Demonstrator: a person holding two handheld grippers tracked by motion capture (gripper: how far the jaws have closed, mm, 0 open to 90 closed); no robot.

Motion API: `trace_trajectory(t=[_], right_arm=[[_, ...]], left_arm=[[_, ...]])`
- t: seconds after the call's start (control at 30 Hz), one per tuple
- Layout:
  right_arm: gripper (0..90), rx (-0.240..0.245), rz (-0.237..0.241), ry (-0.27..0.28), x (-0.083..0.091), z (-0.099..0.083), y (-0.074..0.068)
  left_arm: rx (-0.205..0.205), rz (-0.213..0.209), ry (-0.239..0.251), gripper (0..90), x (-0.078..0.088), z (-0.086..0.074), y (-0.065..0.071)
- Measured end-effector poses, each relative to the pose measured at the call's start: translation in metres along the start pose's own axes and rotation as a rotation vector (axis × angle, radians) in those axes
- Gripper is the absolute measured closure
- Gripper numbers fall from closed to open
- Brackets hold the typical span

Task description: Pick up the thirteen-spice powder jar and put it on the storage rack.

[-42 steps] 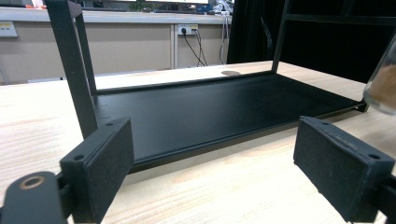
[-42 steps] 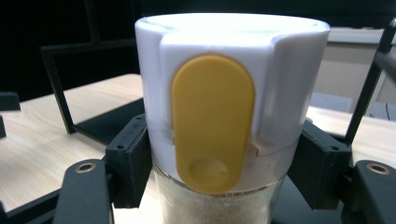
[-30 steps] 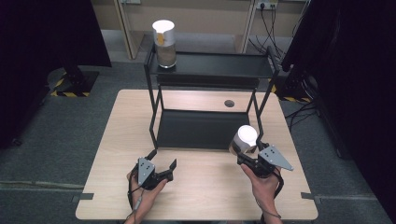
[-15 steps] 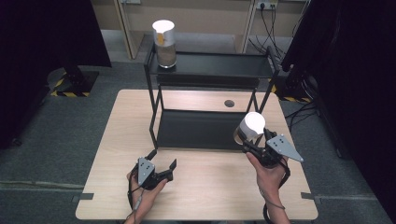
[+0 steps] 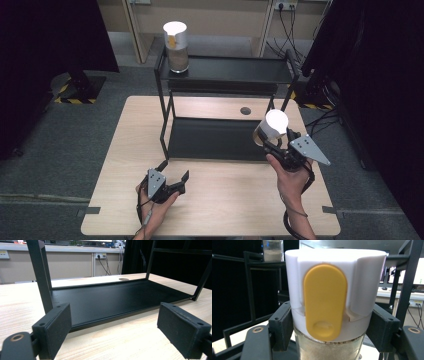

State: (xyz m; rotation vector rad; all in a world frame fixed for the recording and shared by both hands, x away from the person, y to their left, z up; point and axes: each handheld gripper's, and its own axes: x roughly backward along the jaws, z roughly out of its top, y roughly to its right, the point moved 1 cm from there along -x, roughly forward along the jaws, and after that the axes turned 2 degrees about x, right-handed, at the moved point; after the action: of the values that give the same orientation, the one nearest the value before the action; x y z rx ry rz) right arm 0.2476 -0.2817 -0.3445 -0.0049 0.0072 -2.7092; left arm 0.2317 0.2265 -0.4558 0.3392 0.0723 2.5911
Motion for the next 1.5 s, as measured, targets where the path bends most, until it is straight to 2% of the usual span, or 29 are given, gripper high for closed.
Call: trace_trajectory(t=[0.23,1.5], right_arm=[[30.8,0.013,-0.005,0.017,-0.006,0.013,0.001],[30.8,0.015,-0.043,0.050,-0.031,0.057,0.014]], left_arm=[[0.000,-0.001,-0.001,11.6,0.000,0.000,0.000],[0.003,0.002,0.001,11.5,0.000,0.000,0.000]])
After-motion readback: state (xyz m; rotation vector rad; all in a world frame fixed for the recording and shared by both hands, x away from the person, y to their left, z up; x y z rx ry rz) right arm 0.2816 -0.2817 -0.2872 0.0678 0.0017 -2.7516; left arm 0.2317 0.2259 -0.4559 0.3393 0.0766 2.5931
